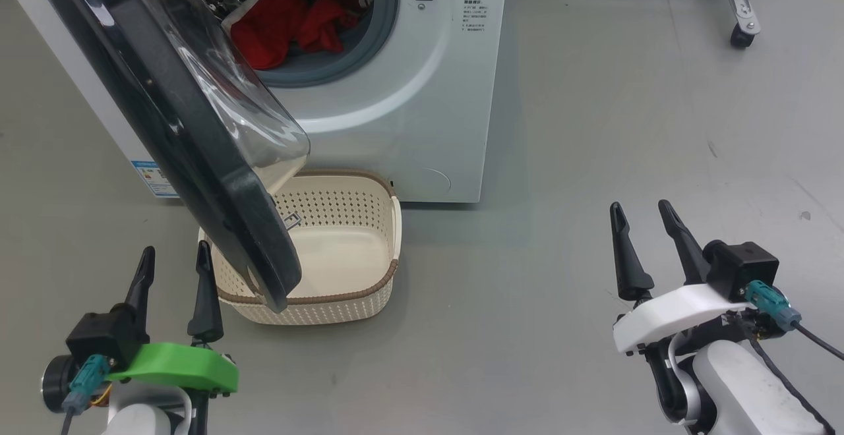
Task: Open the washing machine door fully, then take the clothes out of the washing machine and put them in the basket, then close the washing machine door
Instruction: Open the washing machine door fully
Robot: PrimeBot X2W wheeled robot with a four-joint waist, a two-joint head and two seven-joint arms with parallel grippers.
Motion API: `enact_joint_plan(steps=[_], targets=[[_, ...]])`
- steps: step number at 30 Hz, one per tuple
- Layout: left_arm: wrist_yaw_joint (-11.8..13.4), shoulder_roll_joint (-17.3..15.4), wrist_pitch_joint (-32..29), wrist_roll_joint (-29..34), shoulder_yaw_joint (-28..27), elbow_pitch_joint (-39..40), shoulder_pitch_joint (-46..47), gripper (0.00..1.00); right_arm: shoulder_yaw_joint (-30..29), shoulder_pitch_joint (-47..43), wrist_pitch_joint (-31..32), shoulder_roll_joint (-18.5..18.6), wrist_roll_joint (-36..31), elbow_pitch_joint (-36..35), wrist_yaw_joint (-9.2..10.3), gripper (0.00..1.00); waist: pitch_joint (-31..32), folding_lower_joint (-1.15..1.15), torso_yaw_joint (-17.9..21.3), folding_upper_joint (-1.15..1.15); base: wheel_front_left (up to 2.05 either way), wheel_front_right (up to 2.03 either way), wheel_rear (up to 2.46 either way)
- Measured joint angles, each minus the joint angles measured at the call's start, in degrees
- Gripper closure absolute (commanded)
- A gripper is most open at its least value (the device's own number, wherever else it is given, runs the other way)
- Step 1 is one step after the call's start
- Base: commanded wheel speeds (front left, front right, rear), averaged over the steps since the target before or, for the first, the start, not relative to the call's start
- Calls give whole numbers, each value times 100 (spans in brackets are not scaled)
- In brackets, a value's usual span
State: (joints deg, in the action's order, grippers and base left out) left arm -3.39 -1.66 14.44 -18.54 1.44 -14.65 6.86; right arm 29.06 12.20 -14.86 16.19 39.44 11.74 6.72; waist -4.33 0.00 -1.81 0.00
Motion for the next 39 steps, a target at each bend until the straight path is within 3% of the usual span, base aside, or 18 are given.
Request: enact_joint_plan(steps=[39], targets=[[-2, -1, 0, 49, 26, -363, -38, 0, -499, -535, 0, -413, -995, -279, -56, 0, -189, 0, 44, 0, 0, 0, 0]])
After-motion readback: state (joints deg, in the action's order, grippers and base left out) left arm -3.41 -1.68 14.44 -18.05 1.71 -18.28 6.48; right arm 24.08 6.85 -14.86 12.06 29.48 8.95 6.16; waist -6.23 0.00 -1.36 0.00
